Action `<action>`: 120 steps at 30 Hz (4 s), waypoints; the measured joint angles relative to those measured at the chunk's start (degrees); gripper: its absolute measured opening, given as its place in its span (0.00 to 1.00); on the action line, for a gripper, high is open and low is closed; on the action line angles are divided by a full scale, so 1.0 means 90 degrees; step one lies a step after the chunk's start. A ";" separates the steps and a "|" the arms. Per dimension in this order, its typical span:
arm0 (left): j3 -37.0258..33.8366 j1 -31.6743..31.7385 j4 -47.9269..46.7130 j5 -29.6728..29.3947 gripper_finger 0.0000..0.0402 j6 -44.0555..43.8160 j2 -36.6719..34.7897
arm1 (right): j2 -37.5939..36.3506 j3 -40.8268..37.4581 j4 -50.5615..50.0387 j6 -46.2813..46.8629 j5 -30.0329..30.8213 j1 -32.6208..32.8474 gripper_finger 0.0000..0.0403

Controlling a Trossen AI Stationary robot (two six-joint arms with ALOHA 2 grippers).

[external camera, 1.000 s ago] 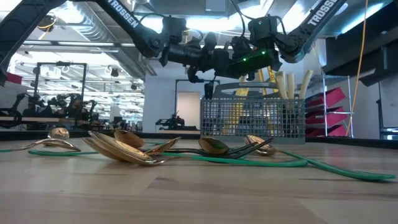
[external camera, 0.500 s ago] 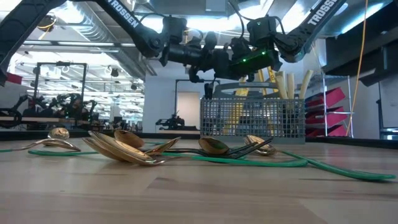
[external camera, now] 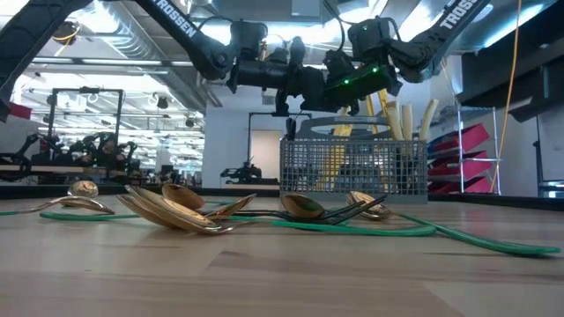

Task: Sort silverware
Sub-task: Put the black fork into the gray organizer

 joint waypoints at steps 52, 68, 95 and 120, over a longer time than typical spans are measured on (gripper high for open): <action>-0.0012 0.0163 -0.0571 0.0368 0.49 0.0187 -0.0045 | -0.0511 0.0024 -0.0986 -0.0168 -0.0128 0.0059 0.33; -0.0012 0.0768 -0.1012 0.1052 0.52 0.0895 -0.1781 | -0.1147 0.0007 -0.1086 -0.0471 -0.0239 0.0064 0.34; -0.5368 -0.1286 0.0693 -0.1228 0.52 0.1825 -0.4207 | -0.1712 -0.0801 -0.1508 0.0209 -0.2555 -0.0563 0.34; -0.5591 -0.1707 0.0993 -0.1652 0.52 0.2004 -0.4209 | -0.0929 -0.0630 -0.1222 0.0232 -0.1035 -0.0635 0.34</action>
